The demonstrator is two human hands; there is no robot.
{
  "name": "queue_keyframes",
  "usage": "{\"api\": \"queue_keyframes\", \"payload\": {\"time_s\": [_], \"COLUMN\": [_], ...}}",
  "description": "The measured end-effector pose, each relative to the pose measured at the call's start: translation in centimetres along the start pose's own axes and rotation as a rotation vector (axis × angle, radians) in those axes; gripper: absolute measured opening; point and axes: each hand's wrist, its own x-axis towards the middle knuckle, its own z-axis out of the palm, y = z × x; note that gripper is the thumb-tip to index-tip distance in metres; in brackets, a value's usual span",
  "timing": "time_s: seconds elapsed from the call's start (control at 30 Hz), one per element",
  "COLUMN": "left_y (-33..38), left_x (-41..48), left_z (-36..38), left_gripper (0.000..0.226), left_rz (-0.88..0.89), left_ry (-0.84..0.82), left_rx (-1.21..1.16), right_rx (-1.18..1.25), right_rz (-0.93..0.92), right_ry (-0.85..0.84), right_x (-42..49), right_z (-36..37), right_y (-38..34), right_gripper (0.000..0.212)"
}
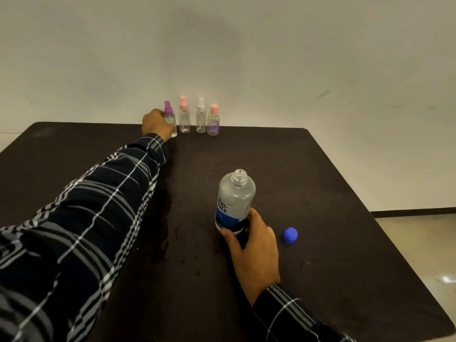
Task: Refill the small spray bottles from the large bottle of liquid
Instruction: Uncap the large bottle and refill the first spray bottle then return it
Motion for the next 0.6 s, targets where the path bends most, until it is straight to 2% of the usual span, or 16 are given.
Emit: {"api": "queue_keyframes", "payload": {"time_s": [0.2,0.43,0.5,0.6], "left_y": [0.0,0.6,0.7,1.1], "left_x": [0.6,0.6,0.5,-0.3], "left_z": [0.6,1.1,1.0,0.8], "left_gripper": [0.049,0.041,0.048,0.077], "left_rz": [-0.012,-0.046,-0.056,-0.08], "left_ry": [0.039,0.072,0.036,0.021], "left_rx": [-0.035,-0.048,-0.042,0.051], "right_rx": [-0.005,-0.014,-0.017,-0.01], "right_rz": [0.008,0.011,0.015,0.007], "right_ry": [-0.011,-0.016,-0.02,-0.017], "right_x": [0.1,0.4,0.4,0.3], "right_z": [0.1,0.3,0.2,0.2], "right_y": [0.1,0.2,0.1,0.1], "right_gripper": [0.069,0.07,0.07,0.067]}}
